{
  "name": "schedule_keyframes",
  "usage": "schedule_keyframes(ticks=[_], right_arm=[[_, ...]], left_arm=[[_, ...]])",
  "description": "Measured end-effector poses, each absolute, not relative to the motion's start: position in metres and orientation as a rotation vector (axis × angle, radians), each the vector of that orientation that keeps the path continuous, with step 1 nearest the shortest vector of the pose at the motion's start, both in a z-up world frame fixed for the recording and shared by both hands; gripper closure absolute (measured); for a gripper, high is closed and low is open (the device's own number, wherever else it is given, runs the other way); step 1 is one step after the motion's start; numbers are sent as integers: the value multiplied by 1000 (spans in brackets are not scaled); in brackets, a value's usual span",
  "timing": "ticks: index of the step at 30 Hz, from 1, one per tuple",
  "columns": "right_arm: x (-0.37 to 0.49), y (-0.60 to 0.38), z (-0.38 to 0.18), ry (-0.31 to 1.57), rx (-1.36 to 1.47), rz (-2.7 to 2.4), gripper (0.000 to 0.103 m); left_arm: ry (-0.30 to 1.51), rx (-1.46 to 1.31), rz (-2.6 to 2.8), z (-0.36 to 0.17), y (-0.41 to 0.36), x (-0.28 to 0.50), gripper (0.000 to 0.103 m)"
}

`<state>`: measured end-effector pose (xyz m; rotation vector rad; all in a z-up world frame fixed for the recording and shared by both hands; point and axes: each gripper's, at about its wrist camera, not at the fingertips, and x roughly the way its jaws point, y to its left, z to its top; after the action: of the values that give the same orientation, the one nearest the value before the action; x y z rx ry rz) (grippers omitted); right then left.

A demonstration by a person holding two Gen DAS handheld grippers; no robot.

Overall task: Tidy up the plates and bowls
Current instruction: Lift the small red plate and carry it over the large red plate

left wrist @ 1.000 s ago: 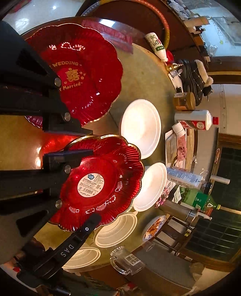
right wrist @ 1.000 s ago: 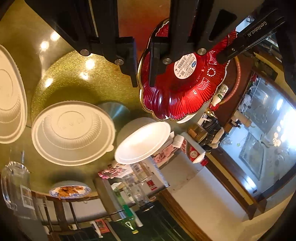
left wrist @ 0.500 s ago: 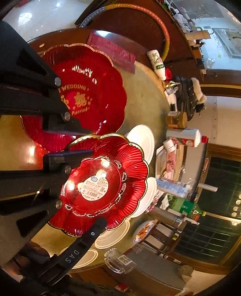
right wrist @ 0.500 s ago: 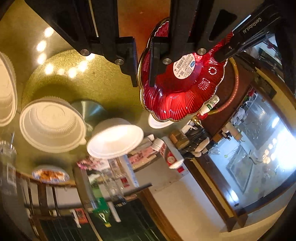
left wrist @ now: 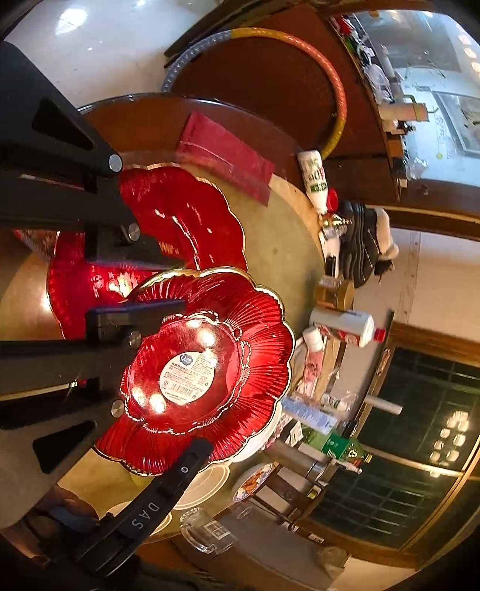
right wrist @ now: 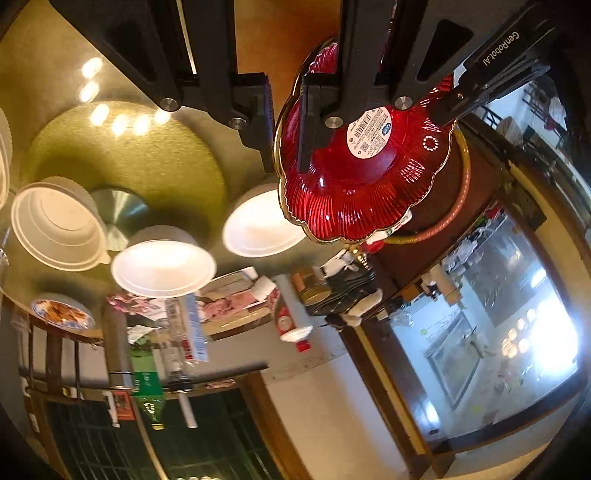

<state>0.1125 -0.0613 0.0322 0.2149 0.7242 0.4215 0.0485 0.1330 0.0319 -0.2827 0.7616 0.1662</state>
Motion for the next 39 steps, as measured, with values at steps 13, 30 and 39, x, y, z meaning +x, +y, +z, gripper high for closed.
schedule_keyframes(ticks=[13, 30, 39], right_arm=[[110, -30, 22, 759, 172, 442, 93], [114, -12, 10, 780, 164, 472, 93], [123, -13, -7, 811, 173, 478, 93]], left_arm=[[774, -309, 206, 18, 155, 38, 90], [780, -302, 257, 6, 163, 37, 90], [797, -261, 292, -3, 158, 45, 90]])
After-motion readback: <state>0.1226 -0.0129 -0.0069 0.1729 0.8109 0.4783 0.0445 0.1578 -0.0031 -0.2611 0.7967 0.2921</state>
